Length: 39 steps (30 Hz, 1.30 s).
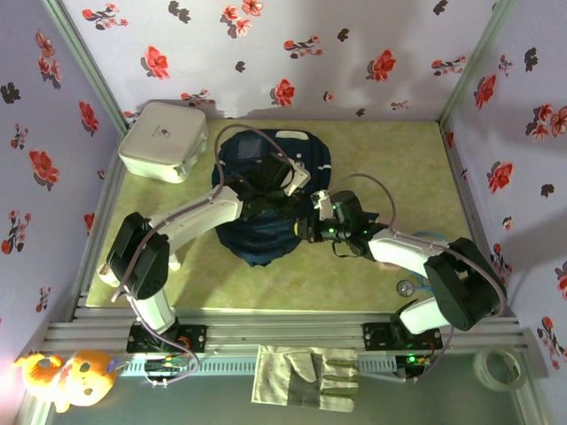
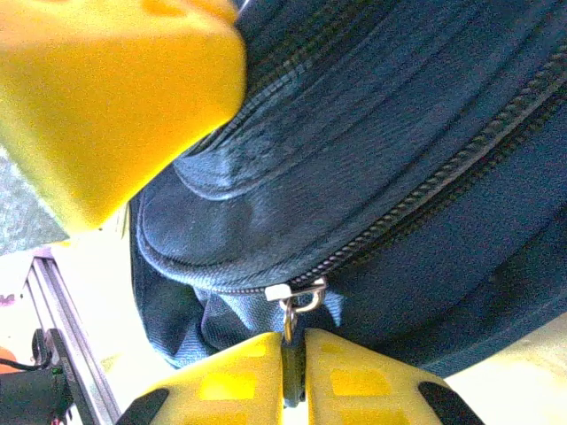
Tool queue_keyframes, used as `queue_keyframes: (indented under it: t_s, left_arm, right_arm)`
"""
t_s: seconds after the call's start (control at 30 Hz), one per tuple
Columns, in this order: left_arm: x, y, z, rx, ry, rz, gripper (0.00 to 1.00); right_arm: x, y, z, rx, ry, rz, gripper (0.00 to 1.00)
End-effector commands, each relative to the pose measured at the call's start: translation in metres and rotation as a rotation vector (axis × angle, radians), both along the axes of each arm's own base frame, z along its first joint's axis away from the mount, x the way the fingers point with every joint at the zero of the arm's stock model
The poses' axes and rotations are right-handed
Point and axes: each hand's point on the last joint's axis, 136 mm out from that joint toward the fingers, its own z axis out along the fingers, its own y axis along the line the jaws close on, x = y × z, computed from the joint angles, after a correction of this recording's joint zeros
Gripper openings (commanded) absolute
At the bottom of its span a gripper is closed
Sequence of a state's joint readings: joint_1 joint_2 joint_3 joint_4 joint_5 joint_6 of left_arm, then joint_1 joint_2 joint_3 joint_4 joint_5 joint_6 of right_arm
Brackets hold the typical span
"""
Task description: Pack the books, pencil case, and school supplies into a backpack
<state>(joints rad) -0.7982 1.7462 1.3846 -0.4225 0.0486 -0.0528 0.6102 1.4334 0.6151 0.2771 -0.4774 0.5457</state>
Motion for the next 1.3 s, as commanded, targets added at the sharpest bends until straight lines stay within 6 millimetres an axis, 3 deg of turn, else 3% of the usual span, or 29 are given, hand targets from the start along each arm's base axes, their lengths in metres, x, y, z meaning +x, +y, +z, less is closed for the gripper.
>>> queue_keyframes:
  t_s: [0.0, 0.13, 0.4, 0.5, 0.87, 1.27]
  left_arm:
    - [0.033, -0.027, 0.050, -0.177, -0.127, 0.027, 0.00]
    - [0.033, -0.024, 0.052, -0.173, -0.136, 0.021, 0.00]
    - [0.019, -0.009, 0.057, -0.178, -0.180, -0.037, 0.00]
    - [0.014, -0.007, 0.058, -0.186, -0.191, -0.054, 0.00]
    - [0.005, -0.003, 0.061, -0.195, -0.199, -0.082, 0.00]
    - [-0.005, 0.000, 0.054, -0.201, -0.168, -0.099, 0.00]
  right_arm:
    - [-0.012, 0.019, 0.011, 0.098, 0.006, 0.037, 0.13]
    - [0.001, 0.005, 0.019, 0.091, -0.023, -0.058, 0.24]
    - [0.031, -0.060, 0.047, 0.151, -0.037, -0.349, 0.51]
    - [0.041, -0.070, 0.052, 0.174, 0.009, -0.410, 0.56]
    - [0.083, -0.036, 0.082, 0.361, 0.201, -0.401, 0.60]
    - [0.106, -0.020, 0.054, 0.359, 0.361, -0.435, 0.58]
